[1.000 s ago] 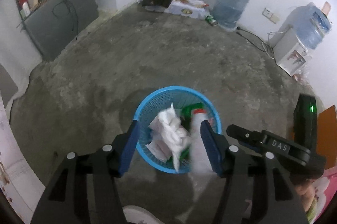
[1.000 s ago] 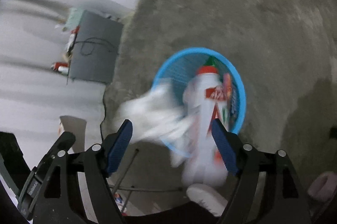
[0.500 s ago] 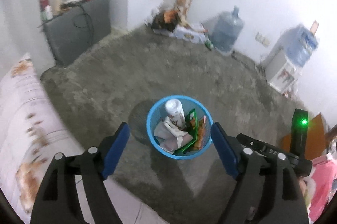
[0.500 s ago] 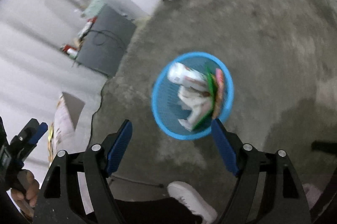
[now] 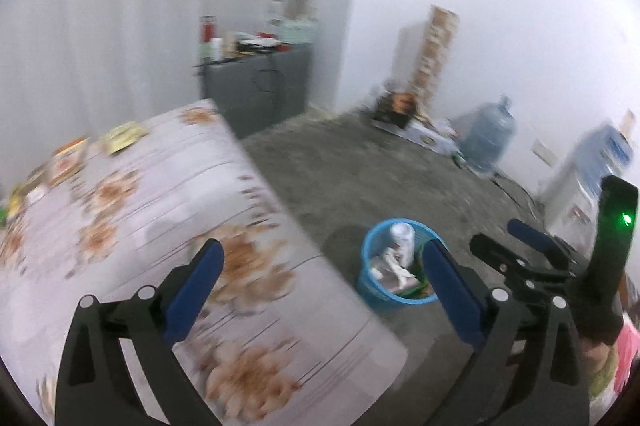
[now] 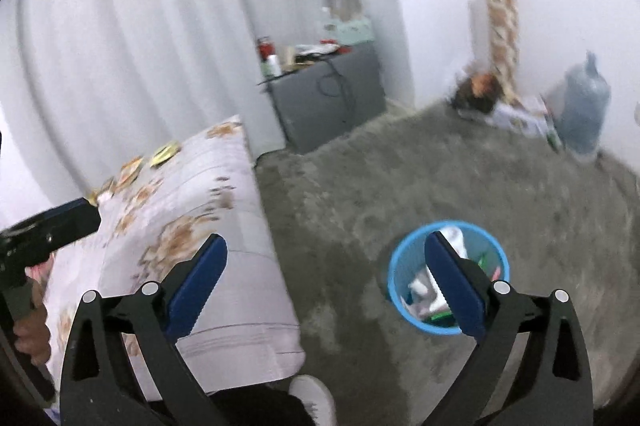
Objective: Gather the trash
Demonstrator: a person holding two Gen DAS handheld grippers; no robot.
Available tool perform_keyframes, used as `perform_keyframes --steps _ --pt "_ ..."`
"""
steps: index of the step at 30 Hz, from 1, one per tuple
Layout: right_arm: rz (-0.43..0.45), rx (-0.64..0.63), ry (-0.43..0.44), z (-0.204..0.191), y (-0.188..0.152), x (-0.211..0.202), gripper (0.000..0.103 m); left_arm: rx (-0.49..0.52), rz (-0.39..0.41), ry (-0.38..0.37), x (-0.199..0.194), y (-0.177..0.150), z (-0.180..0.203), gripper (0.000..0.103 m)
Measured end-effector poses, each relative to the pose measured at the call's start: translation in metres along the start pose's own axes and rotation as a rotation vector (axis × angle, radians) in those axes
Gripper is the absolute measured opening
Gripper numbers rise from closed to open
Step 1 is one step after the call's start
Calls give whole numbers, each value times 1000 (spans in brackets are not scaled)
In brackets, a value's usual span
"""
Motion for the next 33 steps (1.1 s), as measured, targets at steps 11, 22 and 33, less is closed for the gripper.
perform_keyframes --steps 11,22,33 --pt "-56 -258 23 -60 -35 -14 95 -142 59 465 -74 -58 -49 97" --pt "-102 -300 -10 -77 -56 -37 95 -182 -177 423 -75 -127 -35 97" --pt "-145 -316 -80 -75 -82 -58 95 -225 -149 438 -100 -135 -54 97"
Point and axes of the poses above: each gripper's, at about its wrist camera, not at the fingertips, and x roughly the way its jaws point, z to its right, y to its top, the point moved 5 cm from there along x, roughly the way its jaws point, and after that the axes turned 8 degrees about z, right-handed, at the moved point
